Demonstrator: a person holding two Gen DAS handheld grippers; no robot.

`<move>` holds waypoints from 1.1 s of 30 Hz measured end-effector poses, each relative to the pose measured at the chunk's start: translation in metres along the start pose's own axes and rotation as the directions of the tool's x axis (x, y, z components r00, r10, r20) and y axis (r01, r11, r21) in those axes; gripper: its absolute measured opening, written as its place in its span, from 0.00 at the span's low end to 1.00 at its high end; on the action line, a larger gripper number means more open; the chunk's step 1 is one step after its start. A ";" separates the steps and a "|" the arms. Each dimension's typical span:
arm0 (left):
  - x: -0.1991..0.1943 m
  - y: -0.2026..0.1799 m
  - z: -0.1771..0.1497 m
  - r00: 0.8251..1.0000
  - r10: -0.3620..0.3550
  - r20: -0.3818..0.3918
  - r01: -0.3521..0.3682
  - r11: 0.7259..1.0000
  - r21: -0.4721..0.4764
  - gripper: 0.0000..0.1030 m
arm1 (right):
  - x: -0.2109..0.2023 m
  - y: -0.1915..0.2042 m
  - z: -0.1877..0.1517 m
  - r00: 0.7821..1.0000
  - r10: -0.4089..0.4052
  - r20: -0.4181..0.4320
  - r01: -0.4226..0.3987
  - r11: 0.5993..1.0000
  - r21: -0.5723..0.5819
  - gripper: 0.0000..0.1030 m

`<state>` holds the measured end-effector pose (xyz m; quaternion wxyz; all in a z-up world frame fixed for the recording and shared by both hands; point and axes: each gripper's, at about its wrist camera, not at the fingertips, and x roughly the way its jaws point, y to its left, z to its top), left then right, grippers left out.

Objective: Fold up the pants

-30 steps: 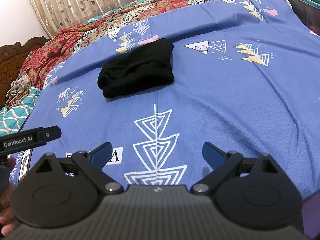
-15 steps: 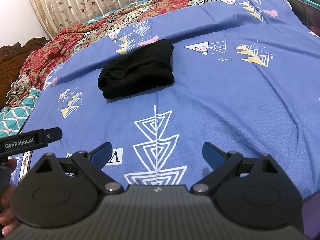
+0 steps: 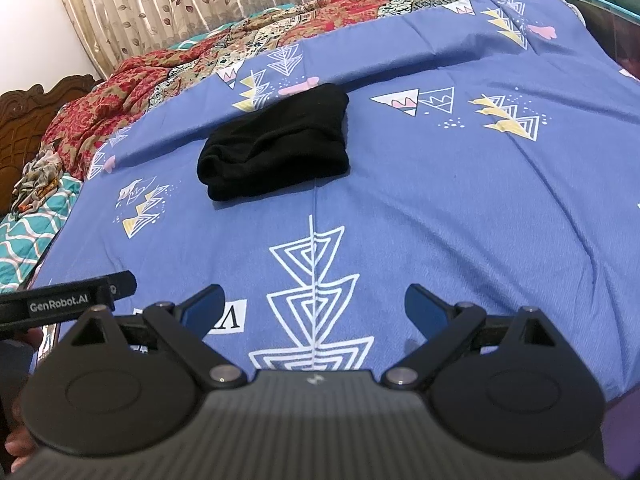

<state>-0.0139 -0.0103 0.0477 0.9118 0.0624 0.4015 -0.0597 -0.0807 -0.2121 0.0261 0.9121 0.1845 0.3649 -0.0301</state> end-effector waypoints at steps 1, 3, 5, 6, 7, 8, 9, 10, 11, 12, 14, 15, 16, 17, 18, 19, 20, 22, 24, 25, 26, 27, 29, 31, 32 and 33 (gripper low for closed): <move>0.000 0.000 0.000 1.000 0.002 -0.003 -0.002 1.000 0.001 1.00 | 0.000 0.000 0.000 1.000 0.001 -0.001 -0.001 1.000 0.000 0.95; 0.002 0.000 -0.001 1.000 0.006 -0.009 -0.006 1.000 0.002 1.00 | 0.000 0.000 0.000 1.000 0.002 -0.002 -0.002 1.000 -0.001 0.95; 0.003 -0.001 -0.001 1.000 0.010 -0.016 -0.010 1.000 0.004 1.00 | 0.000 -0.001 0.001 1.000 0.003 -0.002 -0.003 1.000 0.000 0.95; 0.004 -0.001 -0.001 1.000 0.013 -0.020 -0.013 1.000 0.006 1.00 | 0.000 -0.001 0.001 1.000 0.002 -0.003 -0.002 1.000 0.001 0.95; 0.005 -0.001 -0.001 1.000 0.015 -0.023 -0.015 1.000 0.008 1.00 | 0.001 -0.001 0.001 1.000 0.002 -0.003 -0.002 1.000 0.003 0.95; 0.006 -0.001 -0.002 0.999 0.018 -0.027 -0.017 1.000 0.009 1.00 | 0.001 -0.001 0.000 1.000 0.002 -0.003 -0.002 1.000 0.005 0.95; 0.006 -0.002 -0.002 0.999 0.019 -0.030 -0.019 1.000 0.010 1.00 | 0.001 -0.002 0.000 1.000 0.003 -0.004 -0.003 1.000 0.007 0.95; 0.007 -0.002 -0.002 0.999 0.020 -0.034 -0.020 1.000 0.011 1.00 | 0.001 -0.002 0.000 1.000 0.003 -0.005 -0.003 1.000 0.009 0.95; 0.007 -0.002 -0.003 0.999 0.022 -0.036 -0.021 1.000 0.013 1.00 | 0.001 -0.002 0.000 1.000 0.004 -0.006 -0.004 1.000 0.010 0.95; 0.008 -0.003 -0.003 0.999 0.025 -0.038 -0.024 1.000 0.014 1.00 | 0.001 -0.003 0.000 1.000 0.004 -0.006 -0.004 1.000 0.011 0.95; 0.009 -0.003 -0.003 0.999 0.030 -0.040 -0.029 0.999 0.016 1.00 | 0.002 -0.003 0.000 1.000 0.005 -0.008 -0.005 1.000 0.013 0.95; 0.009 -0.002 -0.003 0.999 0.031 -0.042 -0.031 0.999 0.016 1.00 | 0.002 -0.003 -0.001 1.000 0.006 -0.009 -0.006 1.000 0.014 0.95; 0.010 -0.002 -0.003 0.999 0.032 -0.044 -0.031 0.999 0.016 1.00 | 0.002 -0.003 -0.001 1.000 0.007 -0.010 -0.006 1.000 0.014 0.95; 0.010 -0.002 -0.003 0.998 0.032 -0.045 -0.031 0.999 0.015 1.00 | 0.002 -0.003 -0.001 1.000 0.007 -0.012 -0.007 1.000 0.015 0.95; 0.010 -0.002 -0.003 0.998 0.032 -0.046 -0.031 0.999 0.015 1.00 | 0.002 -0.004 -0.001 1.000 0.008 -0.012 -0.008 1.000 0.015 0.95; 0.010 -0.001 -0.003 0.998 0.033 -0.046 -0.032 0.999 0.015 1.00 | 0.003 -0.004 -0.001 1.000 0.008 -0.013 -0.008 1.000 0.016 0.95; 0.010 -0.001 -0.003 0.998 0.034 -0.045 -0.034 0.999 0.015 1.00 | 0.002 -0.004 -0.001 1.000 0.008 -0.014 -0.008 1.000 0.016 0.95; 0.010 -0.002 -0.003 0.998 0.035 -0.044 -0.035 0.999 0.016 1.00 | 0.002 -0.004 -0.001 1.000 0.008 -0.014 -0.008 1.000 0.016 0.95; 0.010 -0.001 -0.002 0.998 0.035 -0.045 -0.034 0.999 0.016 1.00 | 0.002 -0.004 -0.001 1.000 0.008 -0.013 -0.008 1.000 0.016 0.95; 0.010 -0.001 -0.002 0.998 0.035 -0.046 -0.034 0.999 0.016 1.00 | 0.002 -0.004 -0.001 1.000 0.008 -0.013 -0.008 1.000 0.015 0.95; 0.010 -0.001 -0.003 0.998 0.035 -0.046 -0.034 0.999 0.014 1.00 | 0.002 -0.004 -0.001 1.000 0.008 -0.013 -0.008 1.000 0.015 0.95; 0.010 -0.001 -0.003 0.998 0.036 -0.046 -0.036 0.999 0.013 1.00 | 0.002 -0.004 -0.001 1.000 0.009 -0.014 -0.008 1.000 0.015 0.95; 0.010 -0.001 -0.003 0.998 0.037 -0.042 -0.036 0.999 0.011 1.00 | 0.002 -0.004 -0.001 1.000 0.009 -0.014 -0.008 1.000 0.015 0.95; 0.008 0.000 -0.004 0.999 0.032 -0.029 -0.031 0.999 0.012 1.00 | 0.003 -0.004 -0.001 1.000 0.008 -0.014 -0.008 1.000 0.014 0.95; 0.008 0.000 -0.004 0.999 0.029 -0.023 -0.029 1.000 0.012 1.00 | 0.003 -0.004 -0.001 1.000 0.008 -0.014 -0.008 1.000 0.014 0.95; 0.007 0.000 -0.004 1.000 0.025 -0.017 -0.025 1.000 0.015 1.00 | 0.003 -0.004 -0.001 1.000 0.007 -0.014 -0.007 1.000 0.014 0.95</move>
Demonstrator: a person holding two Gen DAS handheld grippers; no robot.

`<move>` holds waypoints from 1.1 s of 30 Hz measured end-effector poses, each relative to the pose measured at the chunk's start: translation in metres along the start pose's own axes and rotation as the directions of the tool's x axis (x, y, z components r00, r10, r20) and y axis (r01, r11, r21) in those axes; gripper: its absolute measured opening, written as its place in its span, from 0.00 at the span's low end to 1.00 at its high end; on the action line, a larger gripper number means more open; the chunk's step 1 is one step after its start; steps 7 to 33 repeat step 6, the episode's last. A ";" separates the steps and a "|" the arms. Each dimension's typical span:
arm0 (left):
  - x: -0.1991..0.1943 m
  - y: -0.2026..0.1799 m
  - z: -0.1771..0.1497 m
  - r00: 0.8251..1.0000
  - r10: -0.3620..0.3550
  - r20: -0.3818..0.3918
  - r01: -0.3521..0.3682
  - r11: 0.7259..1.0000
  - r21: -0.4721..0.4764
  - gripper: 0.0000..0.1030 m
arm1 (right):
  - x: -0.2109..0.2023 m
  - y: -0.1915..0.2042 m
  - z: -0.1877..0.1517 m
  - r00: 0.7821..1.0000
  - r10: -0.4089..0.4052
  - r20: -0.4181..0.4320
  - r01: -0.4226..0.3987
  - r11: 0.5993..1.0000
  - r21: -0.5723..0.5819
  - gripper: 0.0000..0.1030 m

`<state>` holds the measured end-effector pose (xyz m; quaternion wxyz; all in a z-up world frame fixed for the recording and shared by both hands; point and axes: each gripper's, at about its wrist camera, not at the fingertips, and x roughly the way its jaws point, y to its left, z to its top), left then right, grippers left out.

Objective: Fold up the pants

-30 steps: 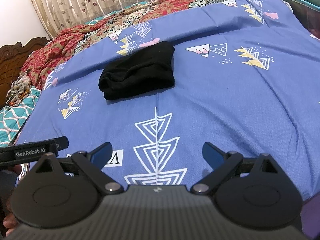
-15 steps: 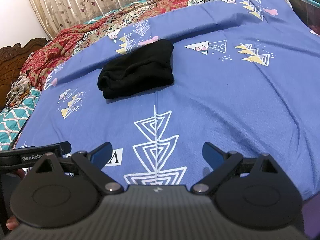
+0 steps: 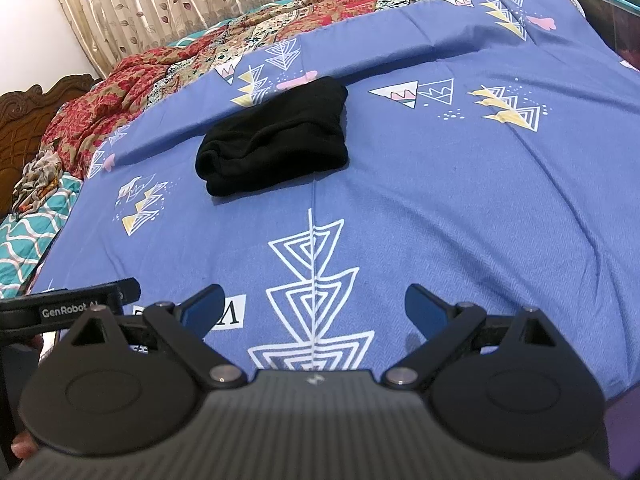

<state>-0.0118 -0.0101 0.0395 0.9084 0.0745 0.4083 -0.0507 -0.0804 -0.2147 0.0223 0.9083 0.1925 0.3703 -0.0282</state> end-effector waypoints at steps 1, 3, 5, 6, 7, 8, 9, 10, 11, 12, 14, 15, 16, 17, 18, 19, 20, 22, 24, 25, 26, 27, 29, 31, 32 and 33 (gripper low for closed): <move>0.000 0.000 0.000 1.000 -0.006 0.005 0.006 1.000 0.004 1.00 | 0.000 0.000 0.000 1.000 0.000 0.000 0.000 1.000 0.000 0.95; -0.002 -0.001 -0.001 1.000 -0.019 0.010 0.019 1.000 0.008 1.00 | 0.000 0.000 0.000 1.000 0.001 -0.001 -0.001 1.000 -0.001 0.95; -0.002 -0.001 -0.001 0.999 -0.031 0.011 0.031 1.000 0.005 1.00 | 0.000 0.001 -0.001 1.000 0.001 -0.001 -0.001 1.000 -0.004 0.95; -0.002 -0.001 0.000 0.999 -0.035 0.011 0.035 0.999 0.005 1.00 | 0.000 0.001 -0.002 1.000 0.001 0.000 -0.001 1.000 -0.006 0.95; -0.002 -0.001 0.000 0.999 -0.035 0.011 0.035 0.999 0.005 1.00 | 0.000 0.001 -0.002 1.000 0.001 0.000 -0.001 1.000 -0.006 0.95; -0.002 -0.001 0.000 0.999 -0.035 0.011 0.035 0.999 0.005 1.00 | 0.000 0.001 -0.002 1.000 0.001 0.000 -0.001 1.000 -0.006 0.95; -0.002 -0.001 0.000 0.999 -0.035 0.011 0.035 0.999 0.005 1.00 | 0.000 0.001 -0.002 1.000 0.001 0.000 -0.001 1.000 -0.006 0.95; -0.002 -0.001 0.000 0.999 -0.035 0.011 0.035 0.999 0.005 1.00 | 0.000 0.001 -0.002 1.000 0.001 0.000 -0.001 1.000 -0.006 0.95; -0.002 -0.001 0.000 0.999 -0.035 0.011 0.035 0.999 0.005 1.00 | 0.000 0.001 -0.002 1.000 0.001 0.000 -0.001 1.000 -0.006 0.95; -0.002 -0.001 0.000 0.999 -0.035 0.011 0.035 0.999 0.005 1.00 | 0.000 0.001 -0.002 1.000 0.001 0.000 -0.001 1.000 -0.006 0.95; -0.002 -0.001 0.000 0.999 -0.035 0.011 0.035 0.999 0.005 1.00 | 0.000 0.001 -0.002 1.000 0.001 0.000 -0.001 1.000 -0.006 0.95; -0.002 -0.001 0.000 0.999 -0.035 0.011 0.035 0.999 0.005 1.00 | 0.000 0.001 -0.002 1.000 0.001 0.000 -0.001 1.000 -0.006 0.95; -0.002 -0.001 0.000 0.999 -0.035 0.011 0.035 0.999 0.005 1.00 | 0.000 0.001 -0.002 1.000 0.001 0.000 -0.001 1.000 -0.006 0.95; -0.002 -0.001 0.000 0.999 -0.035 0.011 0.035 0.999 0.005 1.00 | 0.000 0.001 -0.002 1.000 0.001 0.000 -0.001 1.000 -0.006 0.95; -0.002 -0.001 0.000 0.999 -0.035 0.011 0.035 0.999 0.005 1.00 | 0.000 0.001 -0.002 1.000 0.001 0.000 -0.001 1.000 -0.006 0.95; -0.002 -0.001 0.000 0.999 -0.035 0.011 0.035 0.999 0.005 1.00 | 0.000 0.001 -0.002 1.000 0.001 0.000 -0.001 1.000 -0.006 0.95; -0.002 -0.001 0.000 0.999 -0.035 0.011 0.035 0.999 0.005 1.00 | 0.000 0.001 -0.002 1.000 0.001 0.000 -0.001 1.000 -0.006 0.95; -0.002 -0.001 0.000 0.999 -0.035 0.011 0.035 0.999 0.005 1.00 | 0.000 0.001 -0.002 1.000 0.001 0.000 -0.001 1.000 -0.006 0.95; -0.002 -0.001 0.000 0.999 -0.035 0.011 0.035 0.999 0.005 1.00 | 0.000 0.001 -0.002 1.000 0.001 0.000 -0.001 1.000 -0.006 0.95; -0.002 -0.001 0.000 0.999 -0.035 0.011 0.035 0.999 0.005 1.00 | 0.000 0.001 -0.002 1.000 0.001 0.000 -0.001 1.000 -0.006 0.95; -0.002 -0.001 0.000 0.999 -0.035 0.011 0.035 0.999 0.005 1.00 | 0.000 0.001 -0.002 1.000 0.001 0.000 -0.001 1.000 -0.006 0.95; -0.002 -0.001 0.000 0.999 -0.035 0.011 0.035 0.999 0.005 1.00 | 0.000 0.001 -0.002 1.000 0.001 0.000 -0.001 1.000 -0.006 0.95; -0.002 -0.001 0.000 0.999 -0.035 0.011 0.035 0.999 0.005 1.00 | 0.000 0.001 -0.002 1.000 0.001 0.000 -0.001 1.000 -0.006 0.95; -0.002 -0.001 0.000 0.999 -0.035 0.011 0.035 0.999 0.005 1.00 | 0.000 0.001 -0.002 1.000 0.001 0.000 -0.001 1.000 -0.006 0.95; -0.002 -0.001 0.000 0.999 -0.035 0.011 0.035 0.999 0.005 1.00 | 0.000 0.001 -0.002 1.000 0.001 0.000 -0.001 1.000 -0.006 0.95; -0.002 -0.001 0.000 0.999 -0.035 0.011 0.035 0.999 0.005 1.00 | 0.000 0.001 -0.002 1.000 0.001 0.000 -0.001 1.000 -0.006 0.95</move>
